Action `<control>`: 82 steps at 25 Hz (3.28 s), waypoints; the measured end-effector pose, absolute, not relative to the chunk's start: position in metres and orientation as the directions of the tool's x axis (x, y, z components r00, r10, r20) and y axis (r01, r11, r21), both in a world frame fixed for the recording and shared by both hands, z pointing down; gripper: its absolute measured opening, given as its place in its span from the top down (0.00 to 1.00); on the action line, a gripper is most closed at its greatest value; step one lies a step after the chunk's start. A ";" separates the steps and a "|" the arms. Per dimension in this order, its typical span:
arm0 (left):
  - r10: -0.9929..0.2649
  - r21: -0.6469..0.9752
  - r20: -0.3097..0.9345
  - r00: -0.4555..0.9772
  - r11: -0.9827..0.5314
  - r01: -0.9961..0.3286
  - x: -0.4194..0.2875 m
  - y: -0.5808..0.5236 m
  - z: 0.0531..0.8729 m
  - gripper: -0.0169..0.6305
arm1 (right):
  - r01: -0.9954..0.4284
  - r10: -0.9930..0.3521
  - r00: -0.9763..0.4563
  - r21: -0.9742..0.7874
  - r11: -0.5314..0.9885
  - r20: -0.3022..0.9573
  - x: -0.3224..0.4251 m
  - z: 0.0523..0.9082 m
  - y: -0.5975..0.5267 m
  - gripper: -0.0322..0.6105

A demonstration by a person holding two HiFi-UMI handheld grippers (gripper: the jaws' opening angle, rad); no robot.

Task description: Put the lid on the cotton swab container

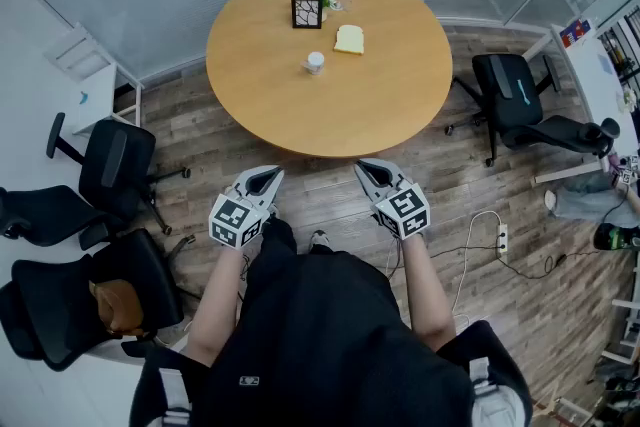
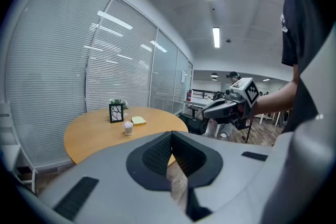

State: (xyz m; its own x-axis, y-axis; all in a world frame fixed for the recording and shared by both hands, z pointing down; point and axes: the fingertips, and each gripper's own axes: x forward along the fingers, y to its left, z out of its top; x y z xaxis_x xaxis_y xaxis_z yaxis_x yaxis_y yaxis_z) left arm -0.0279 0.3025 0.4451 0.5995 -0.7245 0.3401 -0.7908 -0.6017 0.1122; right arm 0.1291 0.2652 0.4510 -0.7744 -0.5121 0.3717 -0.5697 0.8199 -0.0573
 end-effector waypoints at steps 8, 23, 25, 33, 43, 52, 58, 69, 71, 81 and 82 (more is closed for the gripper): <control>-0.725 0.108 0.346 0.596 -0.600 -0.792 -0.033 0.302 0.447 0.96 | -0.580 -0.519 -0.769 -0.064 0.812 0.373 0.126 0.459 0.264 0.94; -0.739 0.126 0.360 0.569 -0.566 -0.815 -0.052 0.303 0.456 0.96 | -0.592 -0.524 -0.767 -0.095 0.800 0.371 0.114 0.464 0.256 0.94; -0.738 0.131 0.360 0.571 -0.567 -0.814 -0.056 0.299 0.456 0.96 | -0.597 -0.527 -0.763 -0.095 0.797 0.375 0.109 0.464 0.252 0.94; -0.711 0.158 0.364 0.602 -0.590 -0.792 -0.074 0.279 0.463 0.96 | -0.624 -0.538 -0.737 -0.105 0.775 0.409 0.091 0.470 0.244 0.94; -0.646 0.184 0.367 0.669 -0.655 -0.733 -0.110 0.236 0.467 0.96 | -0.700 -0.606 -0.667 -0.085 0.709 0.433 0.060 0.471 0.200 0.94; -0.554 0.182 0.386 0.737 -0.738 -0.650 -0.137 0.193 0.475 0.96 | -0.764 -0.667 -0.613 -0.105 0.636 0.423 0.025 0.476 0.158 0.94; -0.505 0.176 0.391 0.769 -0.779 -0.601 -0.148 0.175 0.477 0.96 | -0.783 -0.681 -0.587 -0.096 0.614 0.438 0.006 0.483 0.148 0.94; -0.486 0.179 0.401 0.777 -0.790 -0.587 -0.158 0.157 0.483 0.96 | -0.802 -0.694 -0.573 -0.120 0.586 0.436 -0.001 0.488 0.134 0.94; -0.497 0.180 0.401 0.769 -0.781 -0.598 -0.156 0.153 0.481 0.96 | -0.790 -0.687 -0.583 -0.108 0.603 0.433 -0.002 0.485 0.128 0.94; -0.562 0.176 0.405 0.721 -0.726 -0.665 -0.118 0.135 0.477 0.96 | -0.731 -0.630 -0.646 -0.110 0.674 0.431 0.032 0.481 0.093 0.94; -0.569 0.176 0.406 0.715 -0.720 -0.672 -0.114 0.133 0.476 0.96 | -0.728 -0.627 -0.647 -0.106 0.678 0.435 0.037 0.482 0.088 0.94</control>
State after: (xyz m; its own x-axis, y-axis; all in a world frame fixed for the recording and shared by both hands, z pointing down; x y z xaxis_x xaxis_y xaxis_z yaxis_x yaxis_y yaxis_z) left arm -0.1140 0.1328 0.4763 0.7152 -0.5686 0.4063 -0.6718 -0.7195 0.1757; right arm 0.0368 0.0878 0.4819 -0.6469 -0.6265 0.4347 -0.7277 0.6776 -0.1064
